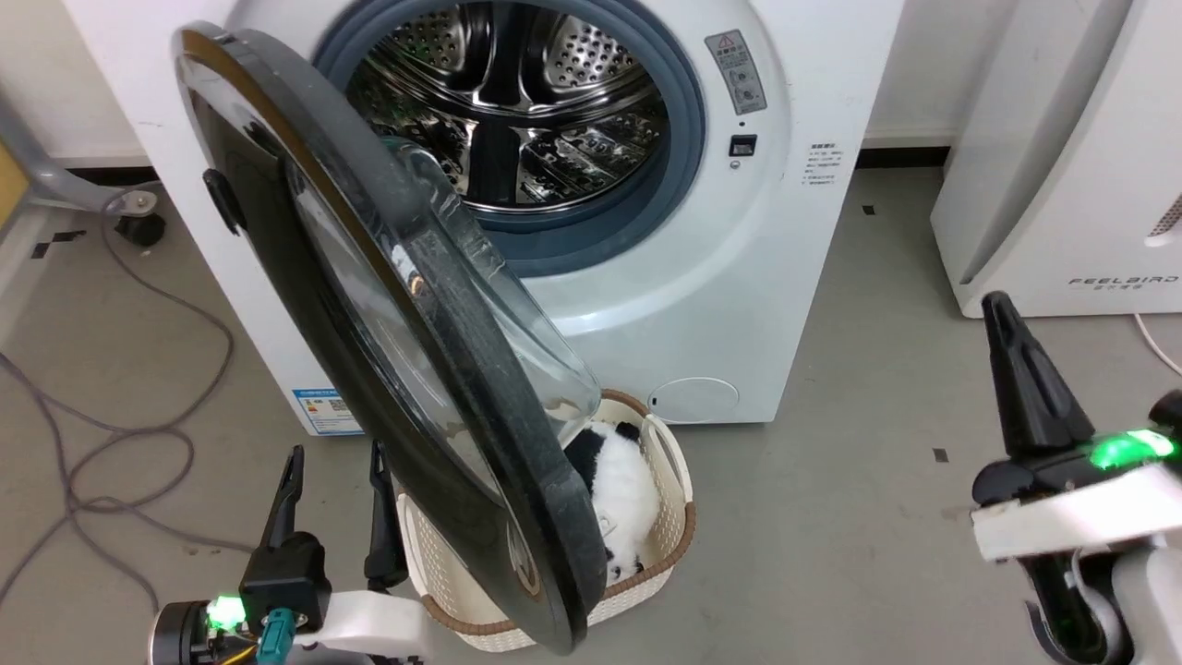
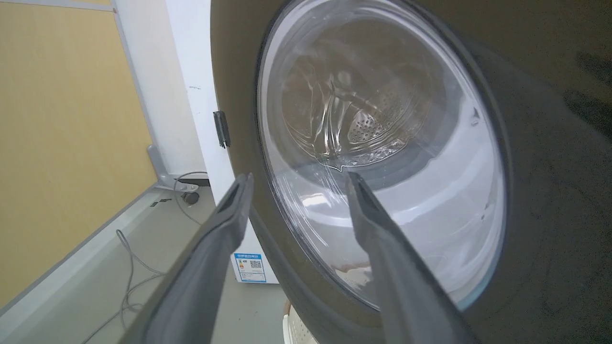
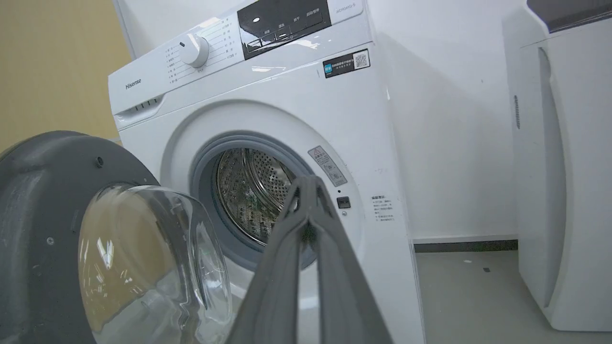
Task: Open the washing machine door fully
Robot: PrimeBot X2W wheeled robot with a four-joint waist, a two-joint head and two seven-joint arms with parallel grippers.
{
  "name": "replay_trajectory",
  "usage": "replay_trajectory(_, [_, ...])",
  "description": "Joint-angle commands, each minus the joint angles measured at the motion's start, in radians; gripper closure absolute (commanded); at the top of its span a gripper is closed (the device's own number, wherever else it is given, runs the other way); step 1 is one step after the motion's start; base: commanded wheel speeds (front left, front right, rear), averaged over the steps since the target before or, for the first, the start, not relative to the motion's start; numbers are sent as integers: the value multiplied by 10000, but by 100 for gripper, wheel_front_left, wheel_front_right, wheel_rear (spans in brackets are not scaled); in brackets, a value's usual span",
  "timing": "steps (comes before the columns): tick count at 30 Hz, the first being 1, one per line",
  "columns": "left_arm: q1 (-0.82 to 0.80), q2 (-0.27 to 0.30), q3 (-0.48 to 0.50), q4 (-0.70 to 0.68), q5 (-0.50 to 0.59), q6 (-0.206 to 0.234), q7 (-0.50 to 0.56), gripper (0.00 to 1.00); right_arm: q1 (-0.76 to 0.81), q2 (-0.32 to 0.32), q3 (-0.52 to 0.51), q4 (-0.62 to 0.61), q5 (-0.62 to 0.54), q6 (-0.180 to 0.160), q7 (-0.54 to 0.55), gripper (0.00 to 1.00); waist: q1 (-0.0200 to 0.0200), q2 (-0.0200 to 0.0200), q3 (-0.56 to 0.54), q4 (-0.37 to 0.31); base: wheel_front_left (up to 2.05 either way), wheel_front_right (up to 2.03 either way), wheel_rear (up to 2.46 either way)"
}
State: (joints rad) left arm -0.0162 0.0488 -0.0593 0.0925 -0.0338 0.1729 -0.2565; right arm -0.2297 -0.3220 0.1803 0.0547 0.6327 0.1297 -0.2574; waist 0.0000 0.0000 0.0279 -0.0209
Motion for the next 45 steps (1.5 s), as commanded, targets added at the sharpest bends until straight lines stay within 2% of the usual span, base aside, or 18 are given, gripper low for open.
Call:
replay_trajectory(1, [164,15,27,-47,88,-24,-53,0,367,195,-257,-130,-866,10,-39,100,0,0,26,-14,0,0,0])
replay_trajectory(6, [129,15,40,-42,103,-63,-53,0,1161,945,-989,-324,-3261,10,-41,100,0,0,54,3,0,0,0])
replay_trajectory(17, [103,15,-2,57,71,-96,-53,0,2373,2121,-1699,-32,-4253,10,-42,100,0,0,-63,124,0,0,0])
replay_trajectory(18, [114,15,-13,67,72,-95,-53,0,2472,2202,-1742,67,-4304,10,-42,75,0,0,-83,131,0,0,0])
replay_trajectory(19, [120,15,-22,73,75,-95,-53,0,2551,2257,-1765,166,-4392,10,-42,0,0,0,-97,137,0,0,0])
replay_trajectory(23, [130,15,-36,105,84,-97,-53,0,2687,2318,-1672,462,-4972,10,-43,0,0,0,-144,156,0,0,0])
replay_trajectory(31, [154,15,17,60,131,-46,-53,0,2776,2518,-1910,523,-5196,10,-43,0,0,0,-206,196,0,0,0])
replay_trajectory(32, [148,24,51,37,145,-22,-53,100,2782,2532,-1919,517,-5223,10,-43,0,0,0,-209,195,0,0,0])
replay_trajectory(39, [-79,195,247,-904,257,102,-53,100,2821,2615,-2028,355,-5360,10,-43,0,0,0,-250,243,0,0,0])
replay_trajectory(45, [-321,330,-31,-2114,276,-228,-53,100,2912,2667,-2094,349,-5407,10,-43,0,0,0,-350,308,0,0,0])
